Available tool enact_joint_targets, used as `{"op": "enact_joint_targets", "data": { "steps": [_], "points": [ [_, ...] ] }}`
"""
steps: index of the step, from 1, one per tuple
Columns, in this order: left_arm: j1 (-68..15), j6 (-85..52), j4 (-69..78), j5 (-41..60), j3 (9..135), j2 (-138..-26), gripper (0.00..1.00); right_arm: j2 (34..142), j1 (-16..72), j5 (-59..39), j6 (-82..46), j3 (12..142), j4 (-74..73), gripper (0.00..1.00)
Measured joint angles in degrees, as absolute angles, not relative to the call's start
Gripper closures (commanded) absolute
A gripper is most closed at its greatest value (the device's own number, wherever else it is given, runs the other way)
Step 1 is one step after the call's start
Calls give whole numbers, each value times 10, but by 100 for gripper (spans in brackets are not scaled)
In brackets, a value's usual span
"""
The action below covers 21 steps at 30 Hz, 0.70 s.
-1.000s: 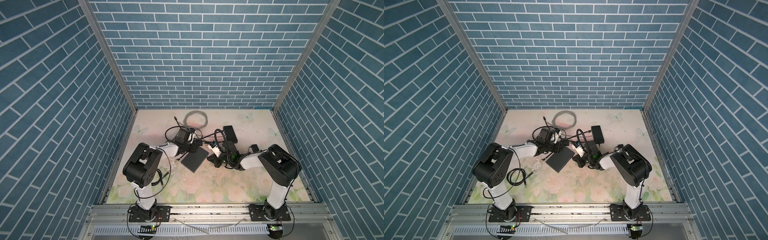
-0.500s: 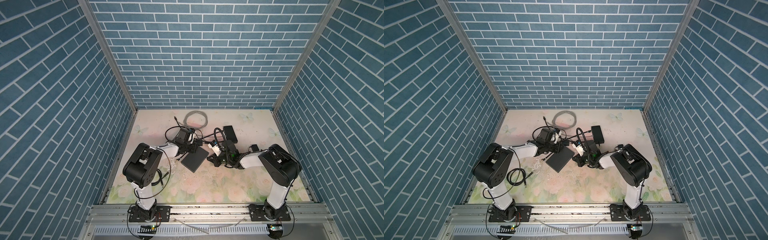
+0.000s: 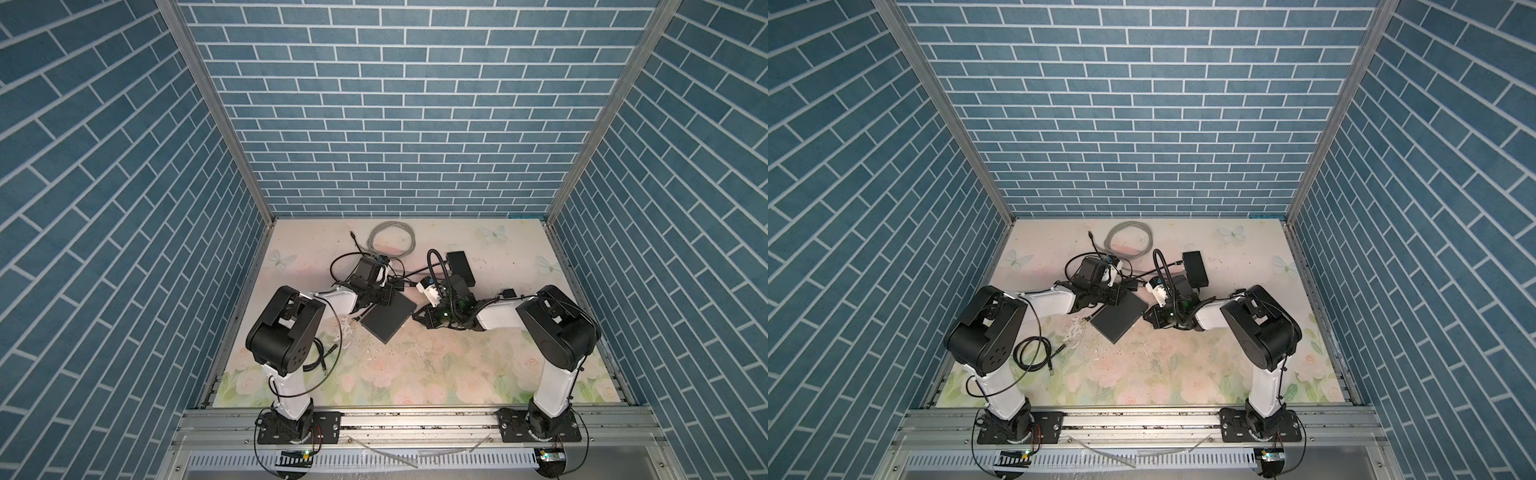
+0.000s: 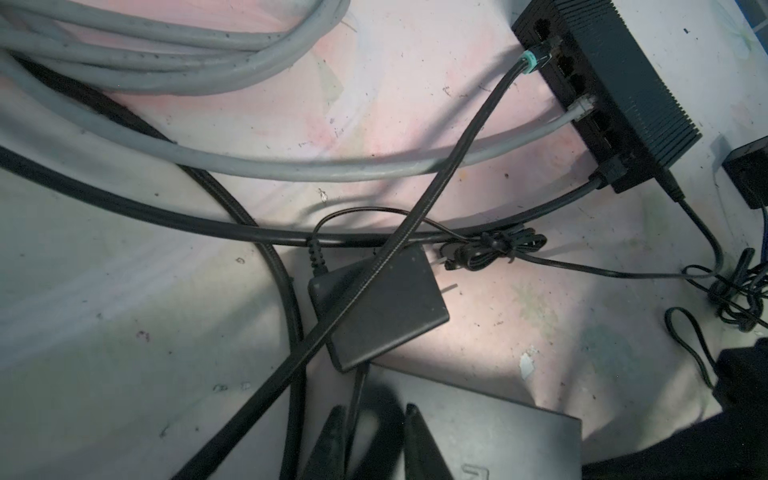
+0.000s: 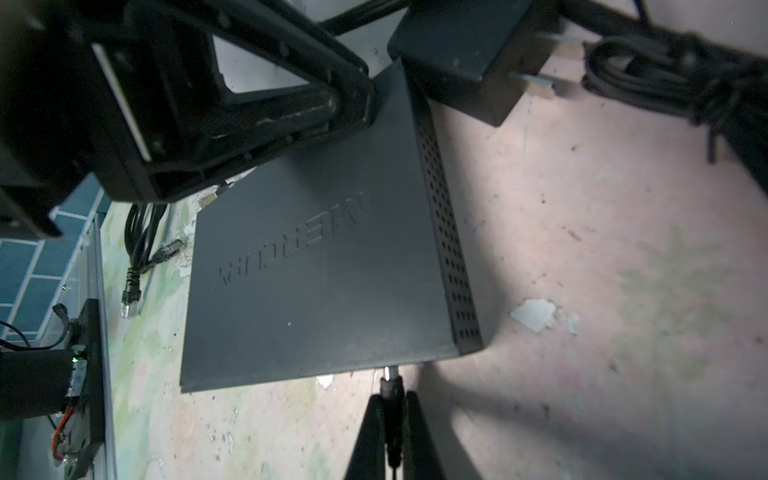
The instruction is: Insert the plug into the switch port
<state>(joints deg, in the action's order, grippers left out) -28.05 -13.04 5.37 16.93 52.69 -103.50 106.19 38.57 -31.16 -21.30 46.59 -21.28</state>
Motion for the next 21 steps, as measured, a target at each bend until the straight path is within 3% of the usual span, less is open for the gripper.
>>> {"op": "enact_joint_targets", "data": {
  "steps": [17, 21],
  "points": [
    [-286, -129, 70, 144, 529, -1040, 78, 1090, 365, -369, -309, 492, -210, 99],
    [-286, -129, 70, 143, 529, -1040, 78, 1091, 362, -374, -296, 492, -212, 93]
  ]
}}
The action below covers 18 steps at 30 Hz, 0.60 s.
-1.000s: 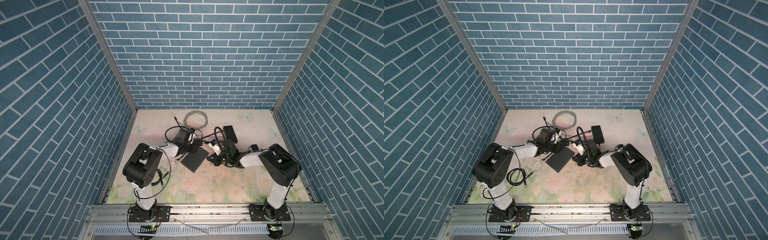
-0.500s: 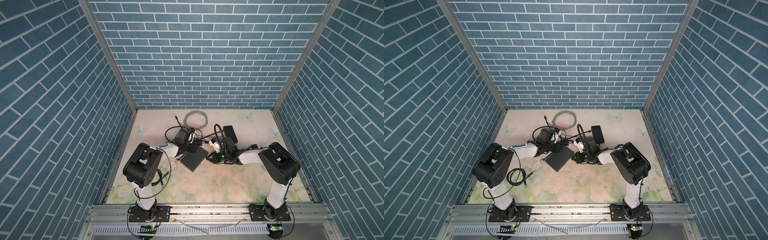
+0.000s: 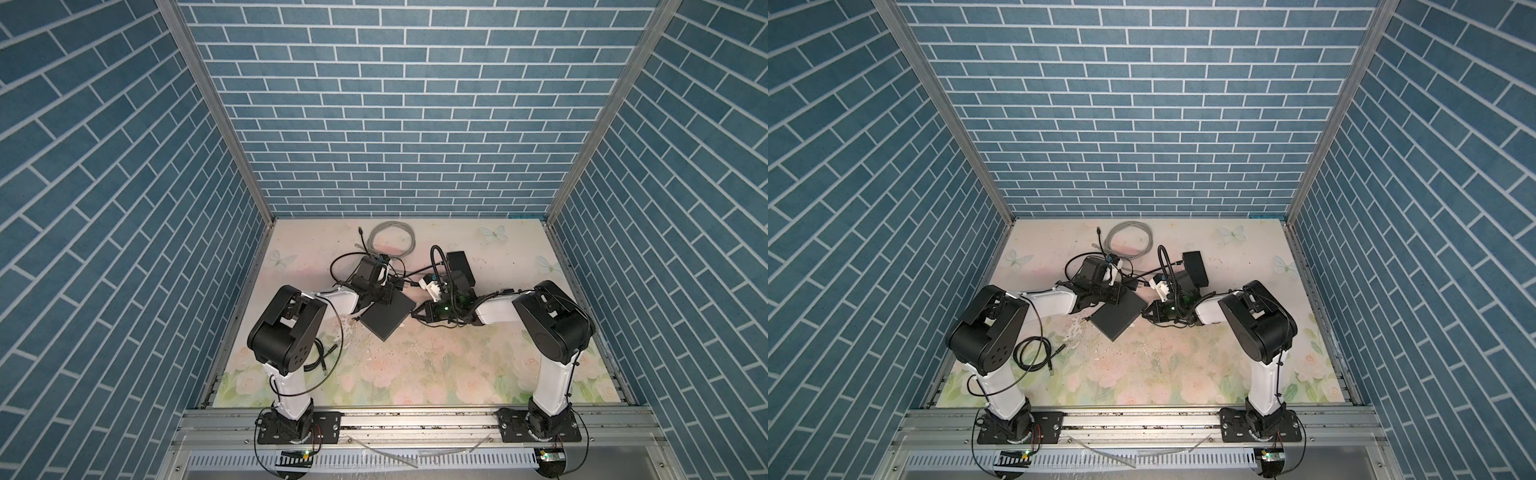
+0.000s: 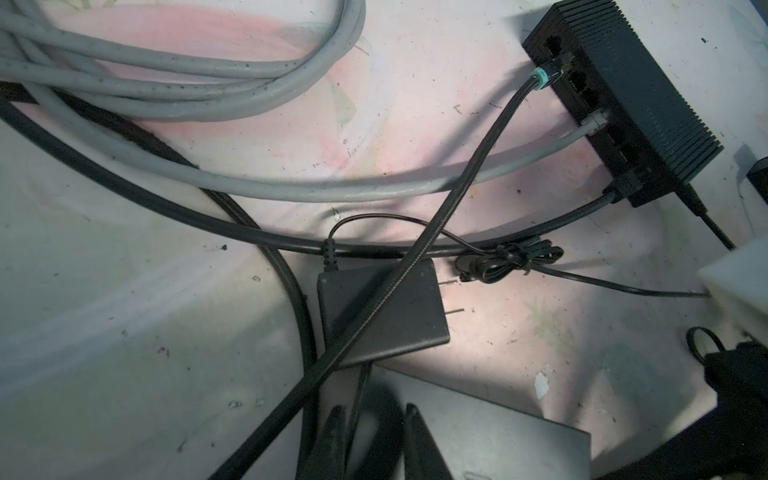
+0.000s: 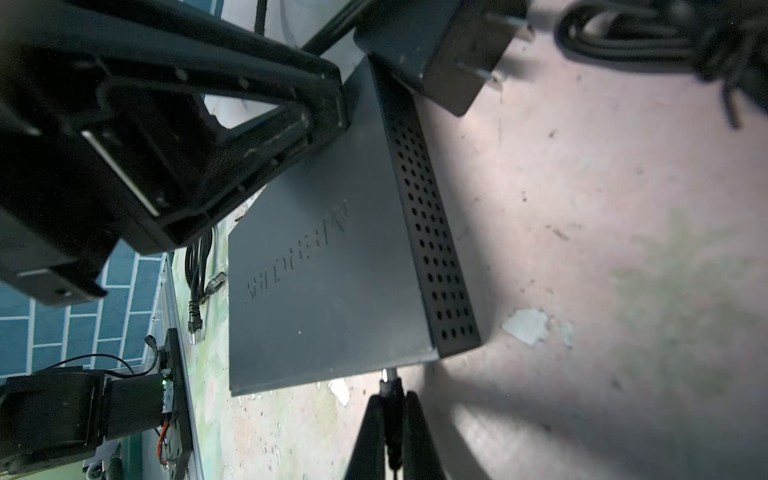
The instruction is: Insert the plug into the switch port
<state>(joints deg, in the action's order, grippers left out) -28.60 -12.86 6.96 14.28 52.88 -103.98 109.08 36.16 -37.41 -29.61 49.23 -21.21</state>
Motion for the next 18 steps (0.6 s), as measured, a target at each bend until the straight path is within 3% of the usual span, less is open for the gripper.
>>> {"op": "enact_joint_targets", "data": {
  "steps": [5, 8, 13, 18],
  "points": [
    [-290, -132, 65, 156, 524, -1034, 75, 1075, 355, -359, -263, 491, -190, 77],
    [-291, -142, 39, 188, 513, -1018, 72, 1032, 341, -330, -236, 486, -164, 75],
    [-346, -170, -45, 338, 491, -995, 70, 906, 310, -315, -189, 464, -241, 73],
    [-344, -190, -107, 368, 492, -990, 63, 815, 282, -316, -114, 435, -192, 73]
  ]
}}
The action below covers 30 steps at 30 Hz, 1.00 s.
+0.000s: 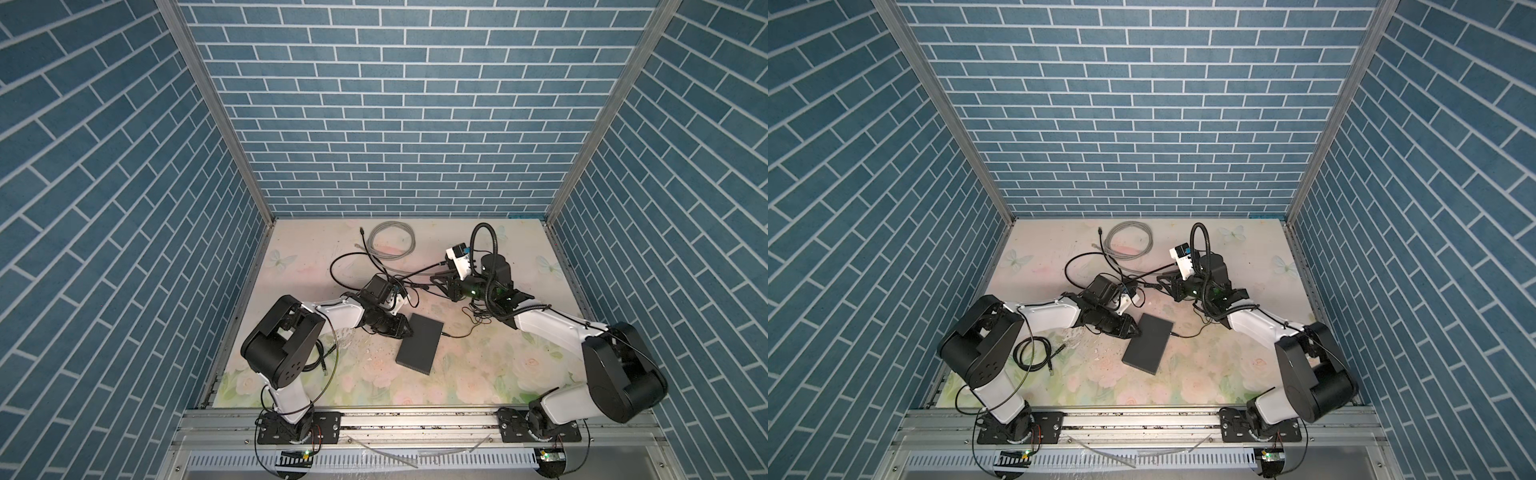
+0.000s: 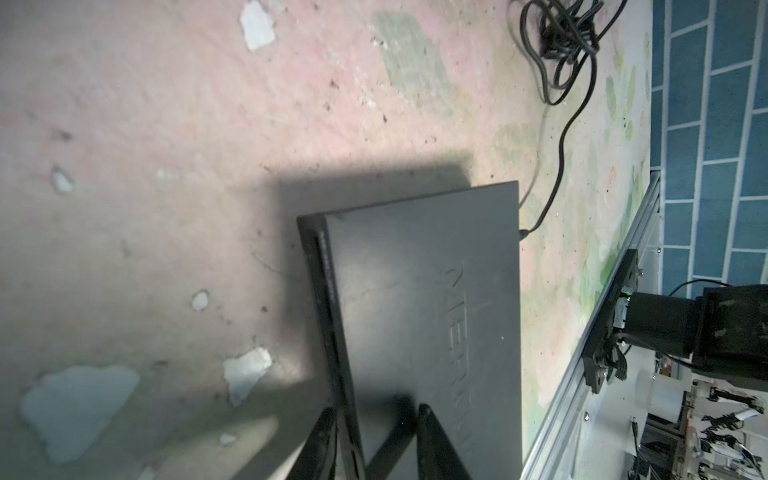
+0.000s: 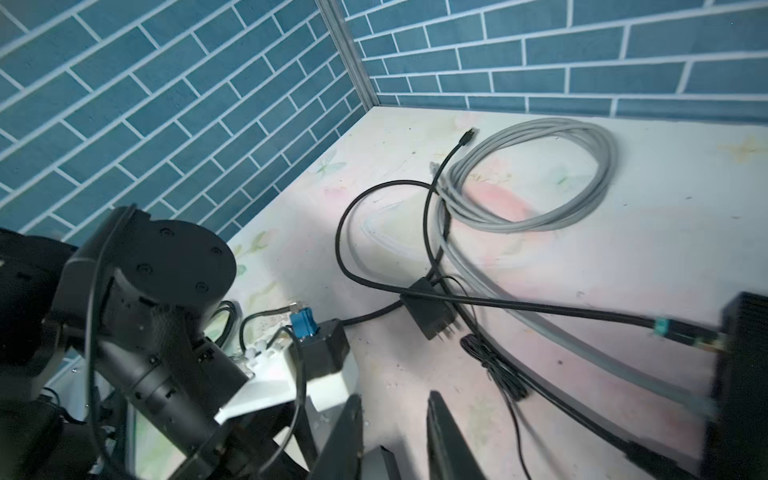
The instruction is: Insert the plug into the switch port
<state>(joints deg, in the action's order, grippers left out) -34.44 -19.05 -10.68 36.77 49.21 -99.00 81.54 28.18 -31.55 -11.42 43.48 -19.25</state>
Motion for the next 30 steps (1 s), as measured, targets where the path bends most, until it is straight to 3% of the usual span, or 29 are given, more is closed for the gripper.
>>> {"op": "enact_joint_targets", "data": {
  "steps": [7, 13, 30],
  "points": [
    [-340, -216, -149, 342, 499, -978, 58, 729, 276, -356, 109, 432, 28, 73],
    [-339, -245, -153, 333, 502, -969, 51, 737, 291, -354, 248, 432, 167, 73],
    [-365, -310, -38, 322, 496, -967, 47, 828, 361, -178, 373, 440, 275, 75]
  ]
}}
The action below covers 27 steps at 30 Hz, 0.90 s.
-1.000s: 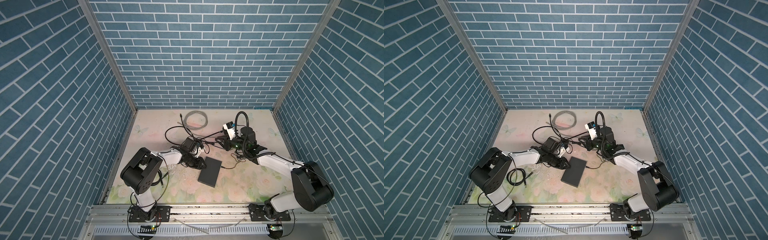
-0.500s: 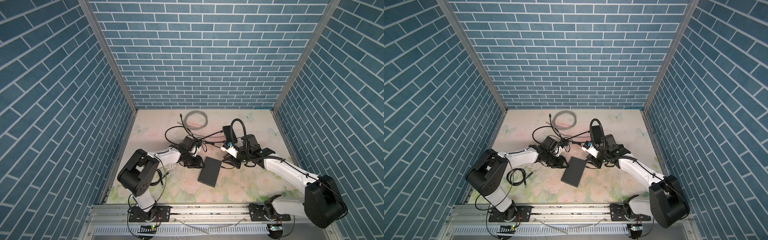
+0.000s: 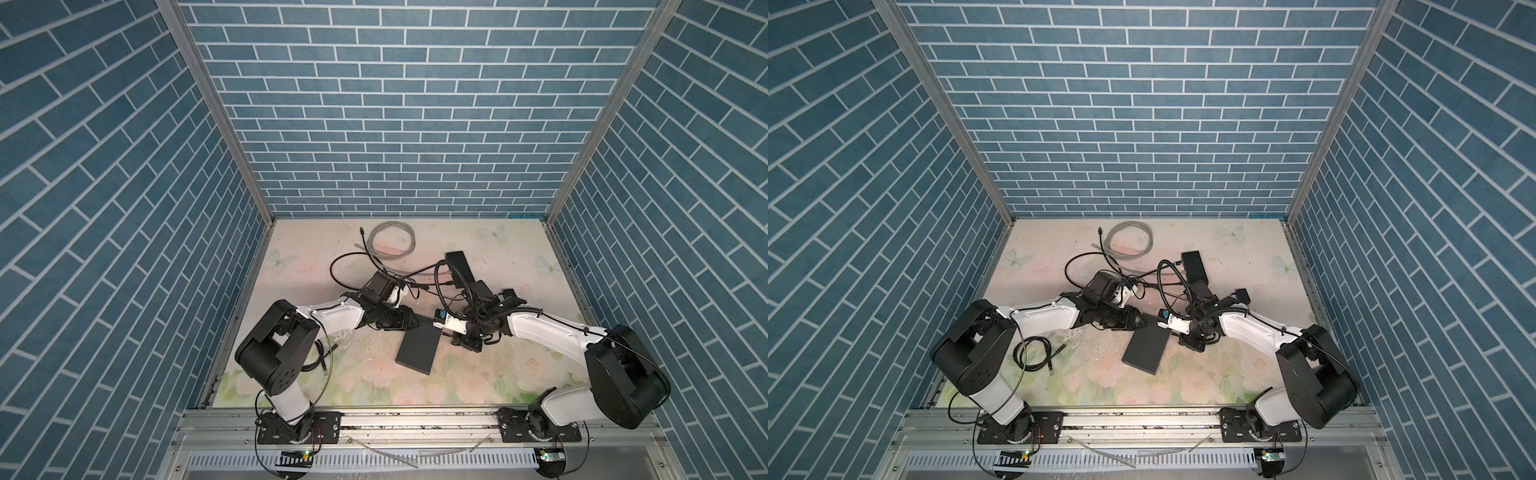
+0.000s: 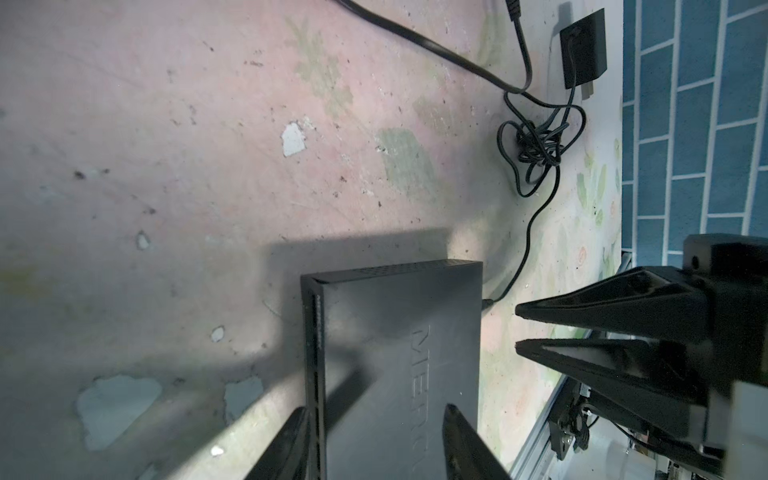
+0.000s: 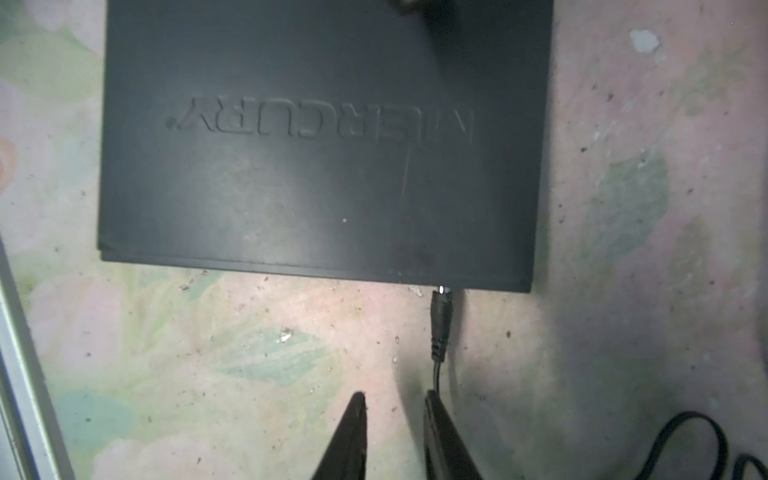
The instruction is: Insert the plug into the switch port
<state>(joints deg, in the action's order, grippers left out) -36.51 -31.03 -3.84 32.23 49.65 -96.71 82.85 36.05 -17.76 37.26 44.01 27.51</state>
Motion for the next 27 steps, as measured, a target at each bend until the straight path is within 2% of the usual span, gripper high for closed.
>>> {"op": "enact_joint_targets", "data": {
  "steps": [10, 20, 27],
  "points": [
    [-366, -318, -17, 324, 495, -975, 47, 881, 377, -155, 406, 474, 253, 77],
    [-367, -321, -14, 330, 495, -986, 51, 914, 379, -143, 425, 481, 229, 100],
    [-373, -311, -11, 331, 509, -1004, 52, 914, 379, -137, 426, 481, 228, 100]
  ]
}}
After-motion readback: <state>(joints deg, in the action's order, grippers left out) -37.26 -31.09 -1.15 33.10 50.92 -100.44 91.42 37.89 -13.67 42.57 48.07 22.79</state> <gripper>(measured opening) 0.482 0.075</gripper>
